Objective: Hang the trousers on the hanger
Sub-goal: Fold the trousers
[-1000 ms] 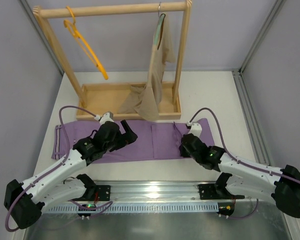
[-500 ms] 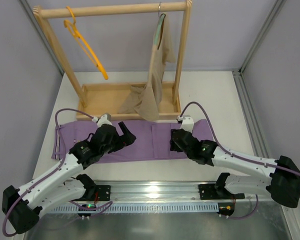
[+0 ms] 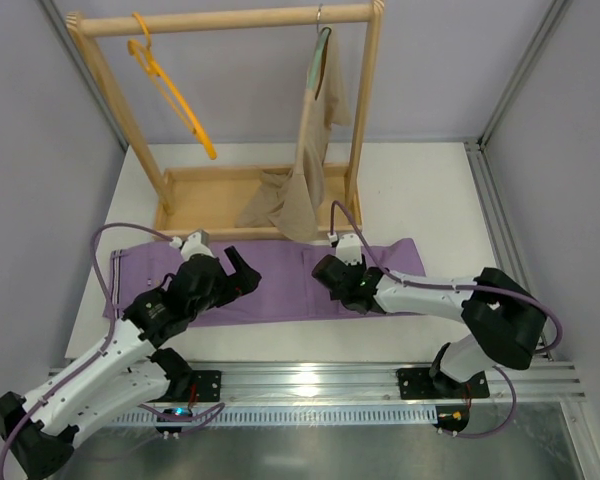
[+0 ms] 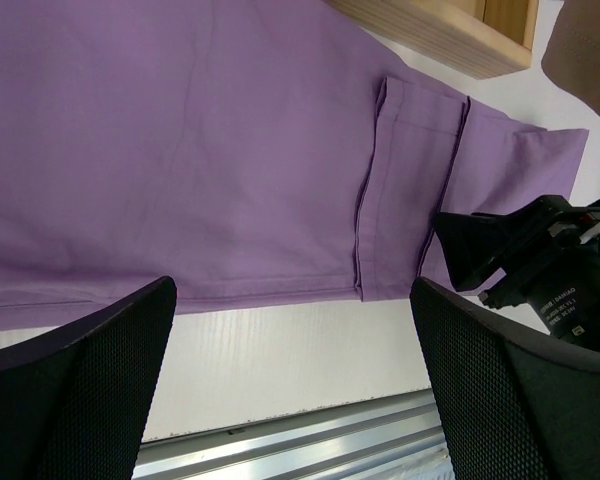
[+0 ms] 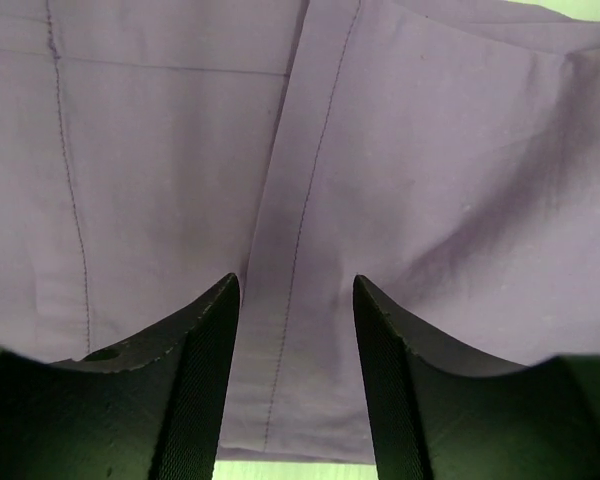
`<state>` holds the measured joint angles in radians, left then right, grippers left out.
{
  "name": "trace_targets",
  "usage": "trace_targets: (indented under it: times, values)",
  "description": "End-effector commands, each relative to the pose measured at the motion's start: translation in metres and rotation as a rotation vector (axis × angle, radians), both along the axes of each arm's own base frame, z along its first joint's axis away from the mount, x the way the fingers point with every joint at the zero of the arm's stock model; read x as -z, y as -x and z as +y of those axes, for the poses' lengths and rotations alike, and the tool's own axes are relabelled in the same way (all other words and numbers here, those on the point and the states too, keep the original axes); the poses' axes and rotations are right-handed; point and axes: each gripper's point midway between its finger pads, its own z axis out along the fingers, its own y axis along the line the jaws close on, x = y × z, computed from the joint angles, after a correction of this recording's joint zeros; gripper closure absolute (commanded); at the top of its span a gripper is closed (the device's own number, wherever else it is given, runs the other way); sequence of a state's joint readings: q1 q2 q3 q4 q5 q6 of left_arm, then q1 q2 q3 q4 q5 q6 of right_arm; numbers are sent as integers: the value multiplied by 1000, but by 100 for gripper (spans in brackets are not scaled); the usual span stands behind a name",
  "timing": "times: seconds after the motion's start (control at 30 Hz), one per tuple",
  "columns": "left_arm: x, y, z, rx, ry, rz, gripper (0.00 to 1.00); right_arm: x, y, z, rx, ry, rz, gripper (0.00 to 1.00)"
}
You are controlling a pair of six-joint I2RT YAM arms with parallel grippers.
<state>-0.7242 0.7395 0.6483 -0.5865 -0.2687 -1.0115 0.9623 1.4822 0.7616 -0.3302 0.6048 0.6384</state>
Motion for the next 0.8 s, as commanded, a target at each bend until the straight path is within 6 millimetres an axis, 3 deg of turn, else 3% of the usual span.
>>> trace_targets:
  times: [0.0, 0.17, 0.4, 0.43, 0.5, 0.6, 0.77]
  values:
    - [-11, -2, 12, -33, -19, -39, 0, -13, -20, 11, 47, -20, -75, 48]
    - [-12, 1, 15, -40, -10, -47, 0, -3, -22, 14, 58, -14, -60, 55]
    - [-3, 4, 17, -44, -8, -34, 0, -4, -23, 10, 79, 13, -67, 79]
    - [-3, 4, 16, -43, -6, -34, 0, -9, -26, 12, 83, 9, -77, 86]
    - [-1, 4, 16, -44, -5, -34, 0, -17, -24, 5, 88, 36, -81, 90]
    - [1, 3, 14, -41, -4, -31, 0, -36, -25, 11, 74, 18, -93, 91]
    - [5, 0, 9, -34, 1, -22, 0, -50, -20, 17, 55, 2, -100, 96]
